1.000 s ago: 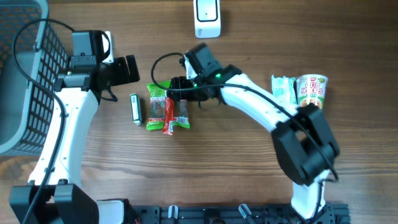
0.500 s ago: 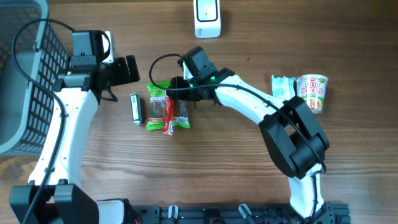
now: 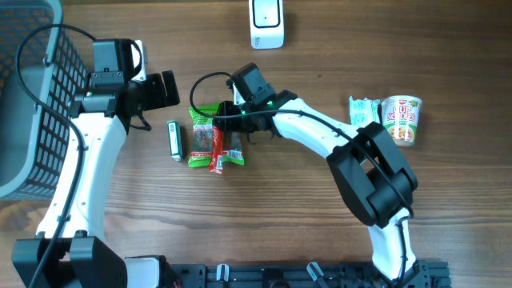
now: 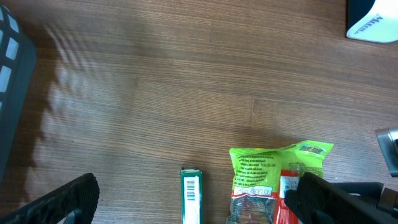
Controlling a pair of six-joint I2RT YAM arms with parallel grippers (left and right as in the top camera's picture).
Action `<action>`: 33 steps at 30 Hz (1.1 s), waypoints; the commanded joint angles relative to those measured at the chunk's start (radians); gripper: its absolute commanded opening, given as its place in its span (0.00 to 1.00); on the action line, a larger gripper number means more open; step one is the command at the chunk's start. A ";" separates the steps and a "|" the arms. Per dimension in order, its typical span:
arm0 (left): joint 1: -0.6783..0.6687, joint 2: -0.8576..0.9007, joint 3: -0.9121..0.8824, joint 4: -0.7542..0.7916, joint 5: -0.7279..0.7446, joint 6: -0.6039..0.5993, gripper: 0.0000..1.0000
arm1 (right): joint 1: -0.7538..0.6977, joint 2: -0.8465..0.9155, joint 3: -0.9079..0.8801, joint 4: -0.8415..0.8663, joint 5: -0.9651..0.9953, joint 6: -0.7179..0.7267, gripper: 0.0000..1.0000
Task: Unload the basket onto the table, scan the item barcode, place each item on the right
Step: 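Grasp the red stick snack and pull it right out of the row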
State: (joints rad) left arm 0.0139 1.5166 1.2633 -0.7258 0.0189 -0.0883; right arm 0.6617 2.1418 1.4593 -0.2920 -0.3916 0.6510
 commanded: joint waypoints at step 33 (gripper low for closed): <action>0.001 0.002 0.003 0.002 -0.010 0.002 1.00 | -0.082 -0.200 -0.050 -0.128 -0.051 0.004 0.04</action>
State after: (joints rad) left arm 0.0139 1.5166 1.2633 -0.7258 0.0189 -0.0883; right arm 0.6319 2.0972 1.4097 -0.3538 -0.4213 0.6727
